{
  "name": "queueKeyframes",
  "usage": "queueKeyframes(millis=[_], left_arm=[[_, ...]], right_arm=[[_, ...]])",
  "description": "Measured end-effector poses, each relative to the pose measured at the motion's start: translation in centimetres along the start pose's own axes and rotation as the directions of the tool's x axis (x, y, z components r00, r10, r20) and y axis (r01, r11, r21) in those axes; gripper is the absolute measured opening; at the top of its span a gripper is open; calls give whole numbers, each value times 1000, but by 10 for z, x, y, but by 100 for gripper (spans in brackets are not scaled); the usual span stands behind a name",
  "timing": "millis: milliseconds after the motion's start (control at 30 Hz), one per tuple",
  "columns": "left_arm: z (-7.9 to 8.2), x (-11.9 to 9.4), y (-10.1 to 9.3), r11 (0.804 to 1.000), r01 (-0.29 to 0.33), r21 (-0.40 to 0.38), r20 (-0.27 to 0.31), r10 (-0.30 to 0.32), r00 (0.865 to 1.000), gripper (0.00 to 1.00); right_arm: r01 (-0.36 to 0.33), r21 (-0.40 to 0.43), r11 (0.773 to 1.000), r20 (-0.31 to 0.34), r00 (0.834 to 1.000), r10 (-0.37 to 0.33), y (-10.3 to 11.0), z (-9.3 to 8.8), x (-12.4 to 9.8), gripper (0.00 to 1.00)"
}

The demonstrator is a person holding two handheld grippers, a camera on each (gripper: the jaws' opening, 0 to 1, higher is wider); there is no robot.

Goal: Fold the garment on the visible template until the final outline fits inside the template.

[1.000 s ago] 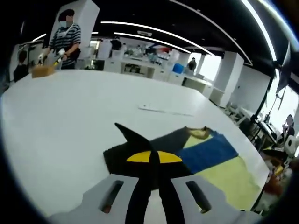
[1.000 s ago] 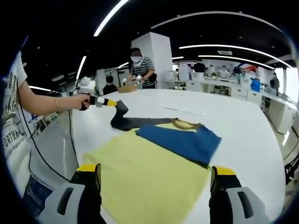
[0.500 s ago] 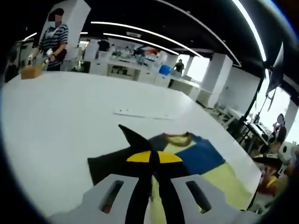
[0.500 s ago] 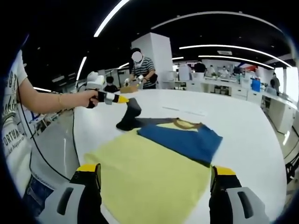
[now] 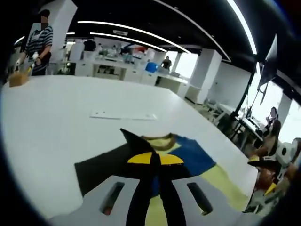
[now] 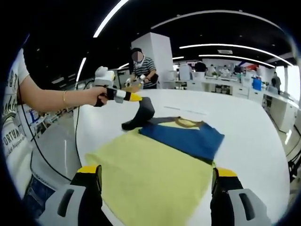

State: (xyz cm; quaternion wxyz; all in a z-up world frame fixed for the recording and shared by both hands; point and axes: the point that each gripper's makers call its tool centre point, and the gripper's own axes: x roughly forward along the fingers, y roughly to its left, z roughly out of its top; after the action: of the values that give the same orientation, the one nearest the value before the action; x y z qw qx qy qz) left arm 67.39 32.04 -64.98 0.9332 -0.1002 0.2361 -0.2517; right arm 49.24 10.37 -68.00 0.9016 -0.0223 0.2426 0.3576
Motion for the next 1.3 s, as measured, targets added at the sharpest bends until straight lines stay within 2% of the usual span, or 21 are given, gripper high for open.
queueKeyframes(millis=[600,1033,1300], left_arm=[[3,34,-32,998,64,-3,-5,-64,998,1],[10,60,-62,994,113,5,-3,-113,994,1],[12,73,-69,993,117,-11,-3,-117,993,1]], right_arm=[[23,10,1000,-17,1000,-23,-5,-8,-10,96],[12,11,1000,-8,1000,-12,-2,-8,-15,97],[-6,8,1000,-13,1000,6,1,-9,-12,97]])
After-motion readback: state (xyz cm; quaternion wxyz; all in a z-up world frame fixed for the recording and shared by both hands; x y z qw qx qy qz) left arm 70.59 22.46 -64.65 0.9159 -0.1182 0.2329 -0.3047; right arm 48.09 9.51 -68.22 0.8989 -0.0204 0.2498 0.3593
